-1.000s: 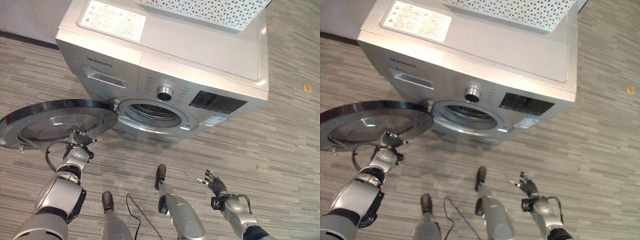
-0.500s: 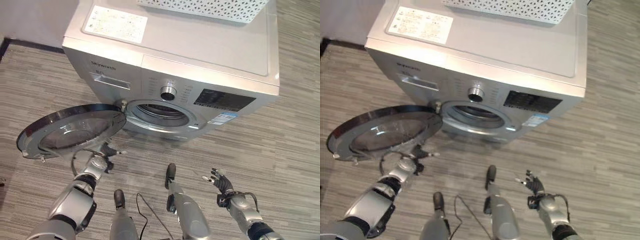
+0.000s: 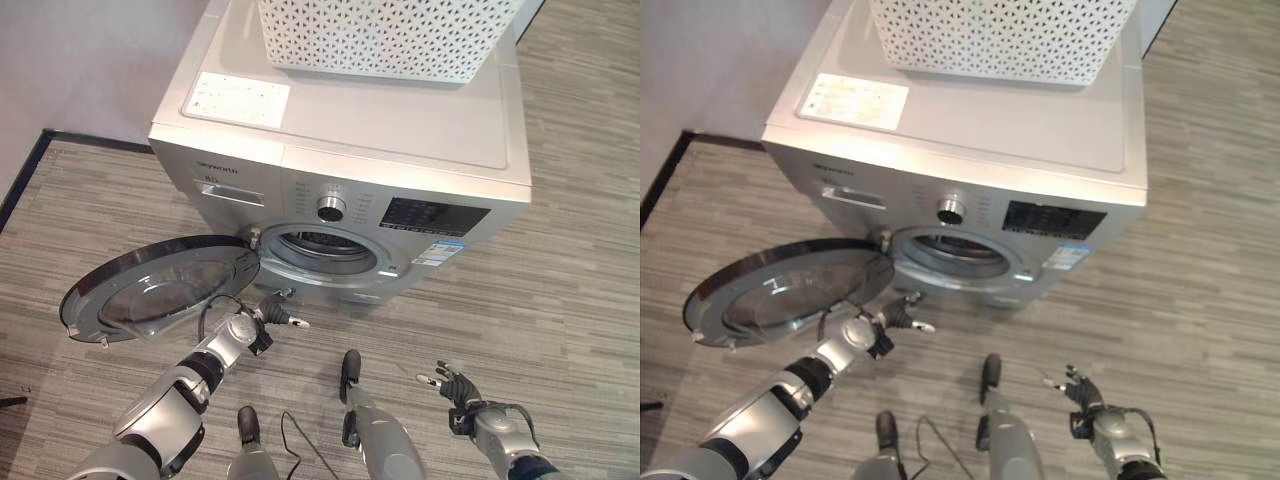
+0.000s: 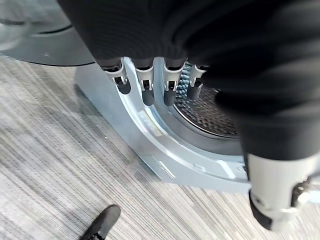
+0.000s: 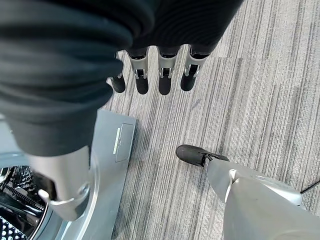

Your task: Grab the laundry basket,head to the washer,open it,put in the laundry and shut it.

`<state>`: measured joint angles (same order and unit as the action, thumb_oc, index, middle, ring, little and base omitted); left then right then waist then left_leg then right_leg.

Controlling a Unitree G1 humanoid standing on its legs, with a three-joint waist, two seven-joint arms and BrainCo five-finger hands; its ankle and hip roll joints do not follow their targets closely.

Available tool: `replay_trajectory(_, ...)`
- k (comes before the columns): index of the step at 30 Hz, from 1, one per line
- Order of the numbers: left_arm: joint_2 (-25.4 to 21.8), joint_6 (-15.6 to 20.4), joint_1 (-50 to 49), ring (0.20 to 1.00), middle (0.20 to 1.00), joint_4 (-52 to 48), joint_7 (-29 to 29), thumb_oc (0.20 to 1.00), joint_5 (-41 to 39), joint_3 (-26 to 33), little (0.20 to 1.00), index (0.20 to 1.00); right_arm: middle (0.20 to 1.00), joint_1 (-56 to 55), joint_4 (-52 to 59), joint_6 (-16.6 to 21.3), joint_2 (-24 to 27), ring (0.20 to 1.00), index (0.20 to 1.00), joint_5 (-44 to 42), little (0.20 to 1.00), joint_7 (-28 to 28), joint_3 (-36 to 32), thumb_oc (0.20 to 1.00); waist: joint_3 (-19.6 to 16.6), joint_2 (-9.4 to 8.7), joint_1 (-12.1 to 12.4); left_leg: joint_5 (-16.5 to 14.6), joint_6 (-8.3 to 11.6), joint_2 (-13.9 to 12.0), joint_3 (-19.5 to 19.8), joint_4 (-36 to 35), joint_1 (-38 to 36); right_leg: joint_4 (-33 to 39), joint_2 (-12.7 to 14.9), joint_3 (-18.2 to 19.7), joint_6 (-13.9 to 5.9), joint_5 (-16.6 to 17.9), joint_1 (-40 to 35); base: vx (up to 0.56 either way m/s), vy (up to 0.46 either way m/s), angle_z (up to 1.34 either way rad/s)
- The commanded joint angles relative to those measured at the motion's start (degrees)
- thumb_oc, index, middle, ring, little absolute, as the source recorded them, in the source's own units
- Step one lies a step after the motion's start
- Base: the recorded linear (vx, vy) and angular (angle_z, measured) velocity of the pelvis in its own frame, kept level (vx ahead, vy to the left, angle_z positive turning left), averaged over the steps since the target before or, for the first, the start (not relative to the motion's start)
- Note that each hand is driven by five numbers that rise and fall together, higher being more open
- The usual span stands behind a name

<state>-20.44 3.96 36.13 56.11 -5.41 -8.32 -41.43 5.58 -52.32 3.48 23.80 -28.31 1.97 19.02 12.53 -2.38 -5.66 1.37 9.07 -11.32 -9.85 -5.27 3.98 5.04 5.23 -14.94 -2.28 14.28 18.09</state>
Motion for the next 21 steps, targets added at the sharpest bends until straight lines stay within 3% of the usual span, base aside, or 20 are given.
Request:
replay_trajectory(1, -3.3, 2.1, 0.5, 1.000, 1.000, -3.1, -1.5, 1.000, 2.1, -0.2, 1.000, 1.000, 1.000, -0.2, -0.2, -0.6, 0.7, 1.000, 1.000, 1.4, 1.000, 1.2, -2.5, 1.000, 1.2, -0.18, -0.3, 1.3, -1.57, 0.0, 1.5, 0.3, 5.0, 0.0, 4.6, 1.9, -6.53, -8.1, -4.7, 0.00, 0.000, 0.00)
replay_trajectory(10, -4.8, 2.0, -3.3, 1.000, 1.000, -7.5, -3.0, 1.000, 2.5, -0.2, 1.000, 1.000, 1.000, -0.6, -1.4, -1.0, 0.4, 1.000, 1.000, 2.5, 1.000, 1.7, -3.4, 1.000, 0.4, 0.23, 0.1, 0.9, -1.96, 0.5, 1.7, 0.3, 4.4, 0.0, 4.9, 1.8, -6.58, -8.3, -5.6, 0.00, 0.003, -0.01)
replay_trajectory(21, -3.4, 1.8, -5.2, 1.000, 1.000, -5.8, -2.3, 1.000, 3.9, 1.6, 1.000, 1.000, 1.000, -0.5, -2.7, -1.1, -0.4, 1.000, 1.000, 3.1, 1.000, 1.7, -3.4, 1.000, 0.0, 0.09, 0.5, 0.9, -2.25, 1.0, 2.0, 0.3, 4.4, 0.0, 5.1, 1.7, -6.53, -8.5, -6.2, 0.00, 0.003, 0.01)
